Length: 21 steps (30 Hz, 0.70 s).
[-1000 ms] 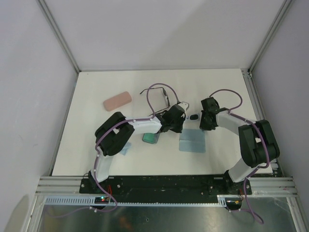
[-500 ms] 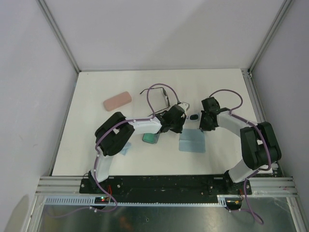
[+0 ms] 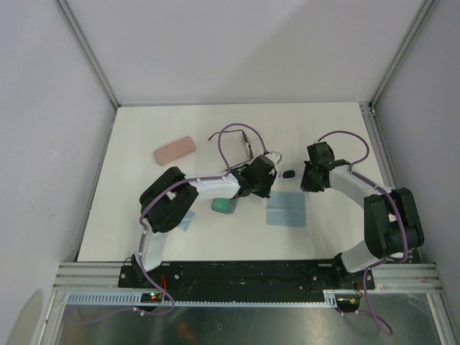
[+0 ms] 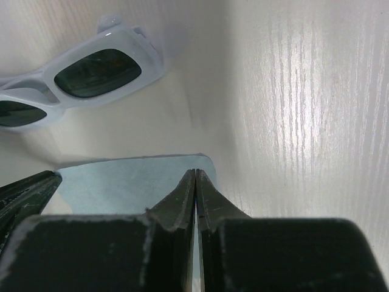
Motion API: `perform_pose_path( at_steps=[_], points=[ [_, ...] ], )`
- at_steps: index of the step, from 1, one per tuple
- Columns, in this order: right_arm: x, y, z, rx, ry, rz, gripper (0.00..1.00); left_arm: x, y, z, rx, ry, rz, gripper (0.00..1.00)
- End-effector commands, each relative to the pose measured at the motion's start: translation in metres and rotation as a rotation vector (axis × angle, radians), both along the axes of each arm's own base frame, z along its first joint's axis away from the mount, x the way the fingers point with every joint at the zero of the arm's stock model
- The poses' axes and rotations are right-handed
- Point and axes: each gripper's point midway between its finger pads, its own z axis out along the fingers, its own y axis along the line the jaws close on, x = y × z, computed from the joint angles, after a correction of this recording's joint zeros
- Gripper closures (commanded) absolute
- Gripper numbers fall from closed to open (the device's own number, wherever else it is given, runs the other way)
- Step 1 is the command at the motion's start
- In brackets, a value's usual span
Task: Organize the sunglasses
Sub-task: Pick up the corner of the glasses cleaning cloth from the center of the board.
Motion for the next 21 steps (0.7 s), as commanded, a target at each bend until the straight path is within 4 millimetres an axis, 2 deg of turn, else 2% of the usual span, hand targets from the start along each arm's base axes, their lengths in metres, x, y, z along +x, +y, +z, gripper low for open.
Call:
perform_pose_path(
  at_steps=[1,3,6,11,21],
  points=[
    [0.005,-0.002,0.016,0.000,-0.035,0.006,0.86,0.003,-0.003,0.035,-0.034,-0.069,-0.013,1.00],
    [0.004,-0.004,0.010,-0.013,-0.020,-0.002,0.74,0.003,-0.003,0.032,-0.031,-0.063,-0.015,1.00],
    [0.003,-0.007,0.000,-0.033,0.009,-0.010,0.70,0.001,-0.003,0.029,-0.031,-0.053,-0.017,1.00],
    [0.002,-0.005,-0.018,-0.049,0.048,-0.003,0.71,0.000,-0.003,0.028,-0.030,-0.051,-0.019,1.00],
    [-0.004,-0.003,-0.034,-0.113,0.088,0.005,0.77,-0.001,-0.002,0.020,-0.017,-0.040,-0.027,1.00]
  ],
)
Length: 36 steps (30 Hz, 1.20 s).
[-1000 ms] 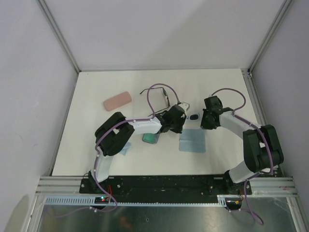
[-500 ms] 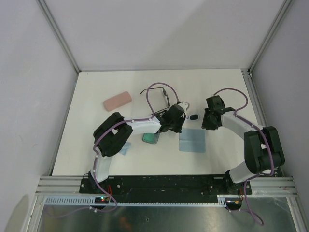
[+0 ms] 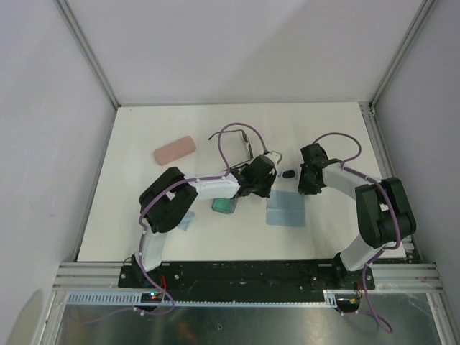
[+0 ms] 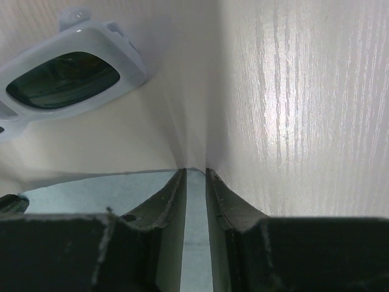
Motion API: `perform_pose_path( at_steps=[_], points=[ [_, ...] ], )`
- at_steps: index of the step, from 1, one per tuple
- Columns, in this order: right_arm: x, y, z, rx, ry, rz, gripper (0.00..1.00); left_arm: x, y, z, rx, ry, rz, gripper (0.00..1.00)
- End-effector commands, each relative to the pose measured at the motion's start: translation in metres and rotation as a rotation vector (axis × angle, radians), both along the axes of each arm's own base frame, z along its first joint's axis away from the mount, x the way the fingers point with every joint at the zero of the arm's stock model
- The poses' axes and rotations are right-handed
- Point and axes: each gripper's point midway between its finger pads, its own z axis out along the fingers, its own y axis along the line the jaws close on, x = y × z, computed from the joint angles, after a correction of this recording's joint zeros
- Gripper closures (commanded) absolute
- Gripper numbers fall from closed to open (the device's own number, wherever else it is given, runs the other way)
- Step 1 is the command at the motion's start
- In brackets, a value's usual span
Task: Organize the sunglasses
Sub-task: Pick up the corner of the glasses cleaning cloth from the center of the board.
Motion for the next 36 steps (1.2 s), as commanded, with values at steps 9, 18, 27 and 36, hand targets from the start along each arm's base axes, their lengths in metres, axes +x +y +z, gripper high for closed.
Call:
perform_pose_path(
  at_steps=[9,18,27,36],
  points=[
    [-0.013,0.001,-0.012,-0.096,0.050,0.009,0.89,-0.001,-0.005,0.017,-0.017,-0.036,-0.028,1.00],
    [-0.010,0.006,0.004,-0.069,0.005,0.013,1.00,-0.002,-0.006,0.018,-0.022,-0.033,-0.034,1.00],
    [0.006,0.006,0.027,0.006,-0.066,0.009,1.00,0.006,-0.014,0.030,-0.041,-0.059,-0.043,1.00],
    [0.016,-0.005,0.036,0.016,-0.084,-0.014,1.00,0.018,-0.013,0.040,-0.042,-0.083,-0.026,1.00]
  ],
)
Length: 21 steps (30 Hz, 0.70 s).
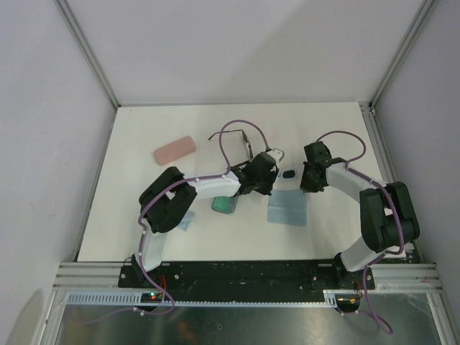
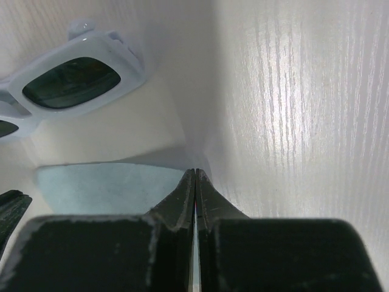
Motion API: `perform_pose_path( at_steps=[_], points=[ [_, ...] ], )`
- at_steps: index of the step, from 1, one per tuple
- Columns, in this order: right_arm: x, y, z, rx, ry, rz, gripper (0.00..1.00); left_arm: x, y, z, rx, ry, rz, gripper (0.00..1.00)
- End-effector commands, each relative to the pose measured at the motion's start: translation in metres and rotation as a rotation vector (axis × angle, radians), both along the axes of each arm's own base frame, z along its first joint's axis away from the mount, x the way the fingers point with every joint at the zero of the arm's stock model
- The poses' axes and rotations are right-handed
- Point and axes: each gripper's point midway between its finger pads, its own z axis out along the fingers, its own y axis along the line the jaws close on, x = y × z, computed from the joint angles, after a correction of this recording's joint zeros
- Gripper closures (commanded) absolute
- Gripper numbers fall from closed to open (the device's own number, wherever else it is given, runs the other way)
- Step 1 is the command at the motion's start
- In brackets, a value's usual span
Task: Organize the sunglasses
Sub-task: Pick up the corner of the glasses cleaning cloth from the center of the board.
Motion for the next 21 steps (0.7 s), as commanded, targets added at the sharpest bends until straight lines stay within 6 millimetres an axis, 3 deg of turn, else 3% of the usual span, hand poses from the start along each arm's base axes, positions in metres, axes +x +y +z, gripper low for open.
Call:
perform_pose_path(
  at_steps=[1,12,17,21],
  points=[
    [0.014,-0.001,0.025,0.021,-0.063,0.005,1.00,0.015,-0.008,0.034,-0.041,-0.068,-0.007,1.00],
    [0.016,-0.005,0.035,0.034,-0.083,-0.001,1.00,0.018,-0.011,0.041,-0.052,-0.076,-0.016,0.98],
    [0.012,-0.006,0.025,0.021,-0.046,-0.001,1.00,0.009,-0.011,0.022,-0.035,-0.021,-0.029,0.57],
    [0.012,-0.005,0.023,0.024,-0.041,0.001,1.00,0.004,-0.010,0.009,-0.015,0.005,-0.030,0.47]
  ],
)
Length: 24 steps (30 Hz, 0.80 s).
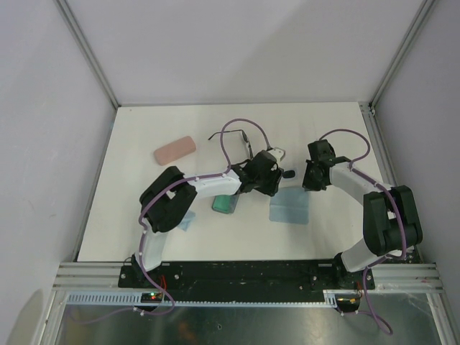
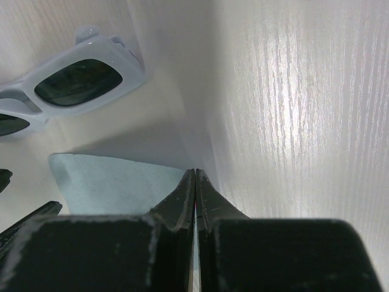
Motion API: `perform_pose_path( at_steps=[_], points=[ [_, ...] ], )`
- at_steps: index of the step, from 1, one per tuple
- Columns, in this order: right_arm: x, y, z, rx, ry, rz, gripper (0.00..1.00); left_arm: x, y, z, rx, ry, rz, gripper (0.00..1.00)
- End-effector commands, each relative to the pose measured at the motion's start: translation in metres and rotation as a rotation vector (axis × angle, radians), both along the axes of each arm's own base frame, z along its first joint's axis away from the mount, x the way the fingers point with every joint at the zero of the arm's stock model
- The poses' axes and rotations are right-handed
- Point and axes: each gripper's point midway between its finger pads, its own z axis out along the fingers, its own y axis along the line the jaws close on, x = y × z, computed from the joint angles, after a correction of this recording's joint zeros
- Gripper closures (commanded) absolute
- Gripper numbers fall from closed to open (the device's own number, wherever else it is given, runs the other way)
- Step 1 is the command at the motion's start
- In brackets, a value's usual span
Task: Organize the sunglasses
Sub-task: Pick up the corner of the glasses cleaning cloth from the center of the board.
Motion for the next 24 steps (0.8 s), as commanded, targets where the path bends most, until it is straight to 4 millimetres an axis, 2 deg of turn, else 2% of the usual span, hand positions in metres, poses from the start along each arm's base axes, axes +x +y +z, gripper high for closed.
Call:
perform_pose_path(
  at_steps=[1,6,10,13,24],
  points=[
    [0.010,0.003,0.012,0.009,-0.031,0.013,1.00,0.000,-0.006,-0.001,-0.004,0.008,-0.011,0.47],
    [0.011,0.004,0.013,0.013,-0.036,0.014,1.00,0.000,-0.007,-0.010,0.007,0.019,-0.008,0.49],
    [0.010,0.003,0.011,0.012,-0.030,0.014,1.00,0.001,-0.009,-0.013,0.007,0.024,-0.008,0.56],
    [0.010,0.003,0.011,0.012,-0.029,0.014,1.00,0.001,-0.009,-0.017,0.010,0.032,-0.003,0.62],
    [0.011,0.003,0.012,0.014,-0.032,0.014,1.00,-0.018,-0.012,-0.034,-0.008,0.126,-0.045,0.89]
  ],
)
